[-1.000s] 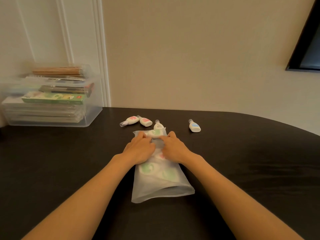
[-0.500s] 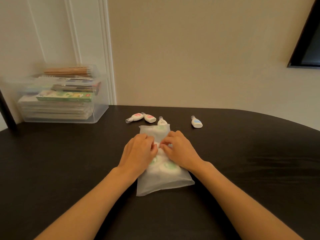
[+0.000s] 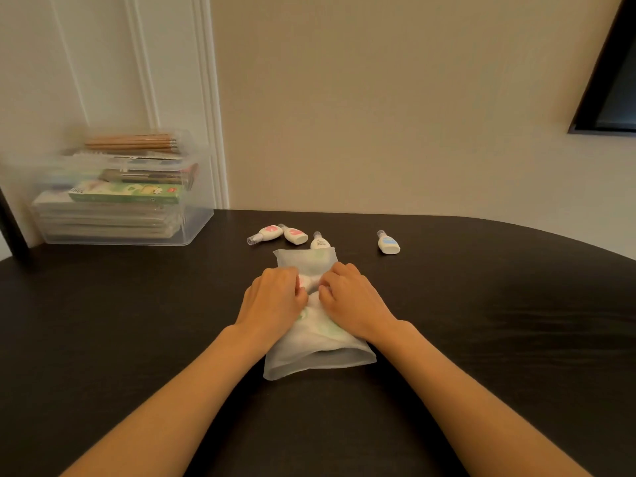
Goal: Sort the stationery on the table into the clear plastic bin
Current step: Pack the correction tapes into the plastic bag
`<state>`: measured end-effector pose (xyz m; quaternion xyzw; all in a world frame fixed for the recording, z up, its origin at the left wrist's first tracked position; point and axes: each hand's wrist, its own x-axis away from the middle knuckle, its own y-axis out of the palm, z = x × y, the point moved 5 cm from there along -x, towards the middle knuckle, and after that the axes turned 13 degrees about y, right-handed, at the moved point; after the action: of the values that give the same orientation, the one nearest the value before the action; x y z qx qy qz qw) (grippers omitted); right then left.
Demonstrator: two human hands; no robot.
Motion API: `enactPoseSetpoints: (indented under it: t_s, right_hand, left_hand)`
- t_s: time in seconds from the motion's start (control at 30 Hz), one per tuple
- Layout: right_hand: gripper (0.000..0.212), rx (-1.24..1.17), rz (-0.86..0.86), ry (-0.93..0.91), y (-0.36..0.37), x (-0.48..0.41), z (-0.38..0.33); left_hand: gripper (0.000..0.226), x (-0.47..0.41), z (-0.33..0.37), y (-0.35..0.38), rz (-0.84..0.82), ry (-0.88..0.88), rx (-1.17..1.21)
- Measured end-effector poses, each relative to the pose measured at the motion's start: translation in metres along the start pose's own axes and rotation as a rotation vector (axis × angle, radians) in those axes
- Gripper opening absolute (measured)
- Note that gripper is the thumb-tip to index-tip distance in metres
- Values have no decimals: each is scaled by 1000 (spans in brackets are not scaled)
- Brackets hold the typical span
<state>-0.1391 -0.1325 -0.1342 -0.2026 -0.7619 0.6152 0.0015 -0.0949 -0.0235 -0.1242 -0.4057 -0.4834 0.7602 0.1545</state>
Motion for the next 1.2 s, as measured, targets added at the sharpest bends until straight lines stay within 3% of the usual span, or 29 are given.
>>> enactPoseSetpoints:
  t_s: [0.1, 0.27, 0.5, 0.7, 0.83, 0.93, 1.03, 1.2]
  right_hand:
    - [33, -69, -32, -21, 1, 0, 0]
    - [38, -85, -58, -49, 1, -1, -4]
    - [37, -167, -140, 80, 9, -11, 1]
    - [41, -156, -160, 129, 11, -13, 3]
    - [39, -270, -39, 142, 6, -7, 12]
    - [26, -358, 132, 127, -9, 5, 19]
    - [13, -262, 199, 40, -18, 22, 21]
    - [21, -200, 125, -3, -18, 36, 20]
  left_hand:
    - [36, 2, -5, 2, -5, -28, -26]
    - [28, -2, -10, 10, -79, -7, 72]
    - [40, -14, -12, 21, -362, 1, 126]
    - [38, -21, -15, 26, -416, -2, 74]
    - [41, -12, -11, 20, -349, 19, 99]
    - [30, -2, -5, 4, -116, 38, 103]
    - [15, 9, 5, -8, 64, 127, 65]
    - [22, 18, 16, -4, 24, 233, 39]
